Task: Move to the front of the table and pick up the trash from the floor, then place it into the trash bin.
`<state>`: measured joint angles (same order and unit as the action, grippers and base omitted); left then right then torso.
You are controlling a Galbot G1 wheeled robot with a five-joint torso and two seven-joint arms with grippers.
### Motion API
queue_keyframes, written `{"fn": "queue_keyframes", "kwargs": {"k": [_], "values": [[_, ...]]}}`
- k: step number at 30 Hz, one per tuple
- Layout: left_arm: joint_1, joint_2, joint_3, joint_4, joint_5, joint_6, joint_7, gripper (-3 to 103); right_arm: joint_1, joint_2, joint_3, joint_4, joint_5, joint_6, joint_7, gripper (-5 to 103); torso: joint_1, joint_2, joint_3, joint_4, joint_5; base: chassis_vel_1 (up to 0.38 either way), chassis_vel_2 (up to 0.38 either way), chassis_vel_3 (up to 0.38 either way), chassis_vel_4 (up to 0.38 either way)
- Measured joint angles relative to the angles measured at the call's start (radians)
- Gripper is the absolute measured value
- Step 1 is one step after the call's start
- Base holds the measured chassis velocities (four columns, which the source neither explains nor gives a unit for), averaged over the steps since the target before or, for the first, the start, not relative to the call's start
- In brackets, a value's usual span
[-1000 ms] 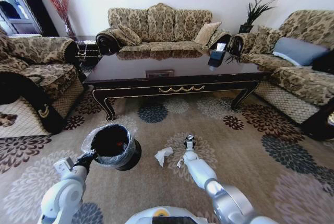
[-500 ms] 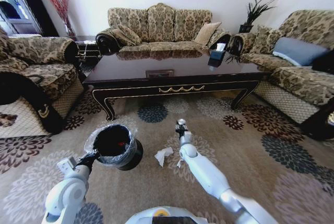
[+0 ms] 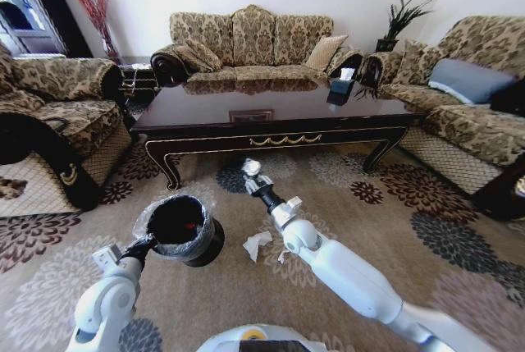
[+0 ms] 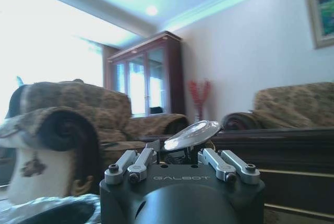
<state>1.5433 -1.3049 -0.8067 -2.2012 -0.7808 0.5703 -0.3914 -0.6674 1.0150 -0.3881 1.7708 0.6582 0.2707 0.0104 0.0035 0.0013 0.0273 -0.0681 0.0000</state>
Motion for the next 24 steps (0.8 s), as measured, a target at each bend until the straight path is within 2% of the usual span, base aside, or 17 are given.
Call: {"fn": "queue_keyframes", "kwargs": {"k": [1,4,7,9,15,17,20,21,23,24], "values": [[0.0,0.0,0.0,0.0,0.0,0.0,0.0,3,0.0,0.0,0.0,0.0,0.0,0.0,0.0,29,0.0,0.0,0.0,0.0,0.0,0.0,0.0,0.0,0.0],[-0.001,0.001,0.001,0.006,0.0,-0.001,0.0,3,0.023,0.01,-0.075,-0.02,-0.052,0.04,-0.102,27,0.0,0.0,0.0,0.0,-0.0001,0.0,0.0,0.0,0.0],[-0.002,0.003,0.001,0.008,0.0,-0.001,0.0,3,0.033,0.022,-0.099,-0.034,-0.074,0.056,-0.139,27,0.0,0.0,0.0,0.0001,0.0001,0.0,0.0,0.0,0.0],[-0.008,0.009,0.002,0.011,0.0,-0.001,0.0,3,0.062,0.041,-0.159,-0.05,-0.113,0.079,-0.189,25,0.0,0.0,0.0,0.0001,0.0,0.0,0.0,0.0,0.0],[-0.01,0.012,0.003,0.016,0.0,-0.001,0.0,3,0.094,0.056,-0.218,-0.105,-0.186,0.125,-0.232,29,0.0,0.0,0.0,0.0001,-0.0001,0.0,0.0,0.0,0.0],[-0.01,0.009,0.003,0.019,0.0,-0.001,0.0,3,0.095,0.059,-0.228,-0.13,-0.208,0.147,-0.269,38,0.0,0.0,0.0,0.0,0.0,0.0,0.0,0.0,0.0],[-0.009,0.008,0.004,0.021,0.0,-0.001,0.001,3,0.091,0.06,-0.231,-0.134,-0.214,0.15,-0.277,44,0.0,0.0,0.0,-0.0001,-0.0001,0.0,0.0,0.0,0.0],[-0.009,0.008,0.005,0.024,0.001,-0.002,0.002,3,0.087,0.061,-0.235,-0.139,-0.225,0.154,-0.279,55,0.0,0.0,0.0,-0.0001,0.0,0.0,0.0,0.0,0.0],[-0.01,0.008,0.005,0.025,0.001,-0.002,0.001,3,0.086,0.063,-0.237,-0.144,-0.236,0.158,-0.279,55,0.0,0.0,0.0,-0.0001,-0.0001,0.0,0.0,0.0,0.0],[-0.011,0.008,0.006,0.026,0.001,-0.002,0.002,3,0.086,0.065,-0.238,-0.149,-0.245,0.163,-0.28,61,0.0,0.0,0.0,-0.0001,0.0,0.0,0.0,0.0,0.0]]}}
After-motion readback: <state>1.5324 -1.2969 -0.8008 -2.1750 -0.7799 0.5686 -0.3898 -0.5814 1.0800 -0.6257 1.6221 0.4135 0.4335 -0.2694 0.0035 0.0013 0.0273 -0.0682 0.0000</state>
